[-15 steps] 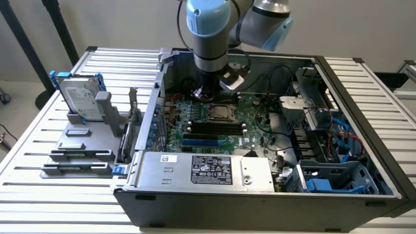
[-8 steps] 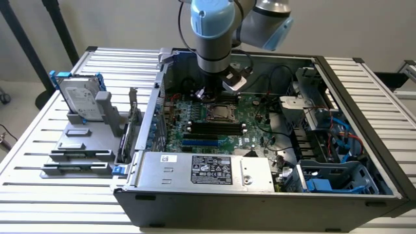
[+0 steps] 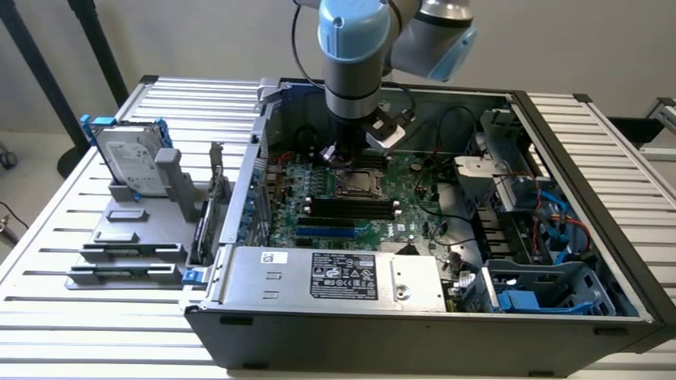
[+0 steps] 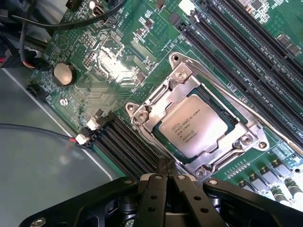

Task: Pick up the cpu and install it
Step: 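Install the first cpu locking lever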

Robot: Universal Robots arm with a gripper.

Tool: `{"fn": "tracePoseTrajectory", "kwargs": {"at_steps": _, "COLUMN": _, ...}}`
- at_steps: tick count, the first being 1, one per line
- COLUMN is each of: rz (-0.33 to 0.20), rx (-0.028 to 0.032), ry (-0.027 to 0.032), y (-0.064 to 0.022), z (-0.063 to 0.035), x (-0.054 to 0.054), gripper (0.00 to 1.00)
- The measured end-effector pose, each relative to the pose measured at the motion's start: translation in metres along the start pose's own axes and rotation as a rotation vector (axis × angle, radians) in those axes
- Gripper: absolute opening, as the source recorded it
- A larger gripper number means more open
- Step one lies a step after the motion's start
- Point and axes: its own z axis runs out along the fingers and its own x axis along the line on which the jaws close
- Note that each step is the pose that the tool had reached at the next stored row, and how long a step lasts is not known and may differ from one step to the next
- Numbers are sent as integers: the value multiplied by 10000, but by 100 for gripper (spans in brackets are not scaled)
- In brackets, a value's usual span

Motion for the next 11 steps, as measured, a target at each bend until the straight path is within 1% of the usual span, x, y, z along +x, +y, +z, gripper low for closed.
{"fn": "tracePoseTrajectory", "kwargs": {"at_steps": 2, "rz": -15, "rx": 15, "ry": -45, "y": 19, "z": 5, "x": 19, "gripper": 11}}
{"fn": "tracePoseTrajectory", "kwargs": {"at_steps": 4, "rz": -34, "rx": 42, "ry": -79, "y": 46, "z": 12, "x": 48, "gripper": 11}}
{"fn": "tracePoseTrajectory", "kwargs": {"at_steps": 6, "rz": -53, "rx": 75, "ry": -110, "y": 76, "z": 20, "x": 78, "gripper": 11}}
{"fn": "tracePoseTrajectory", "kwargs": {"at_steps": 11, "rz": -77, "rx": 171, "ry": -215, "y": 143, "z": 34, "x": 149, "gripper": 11}}
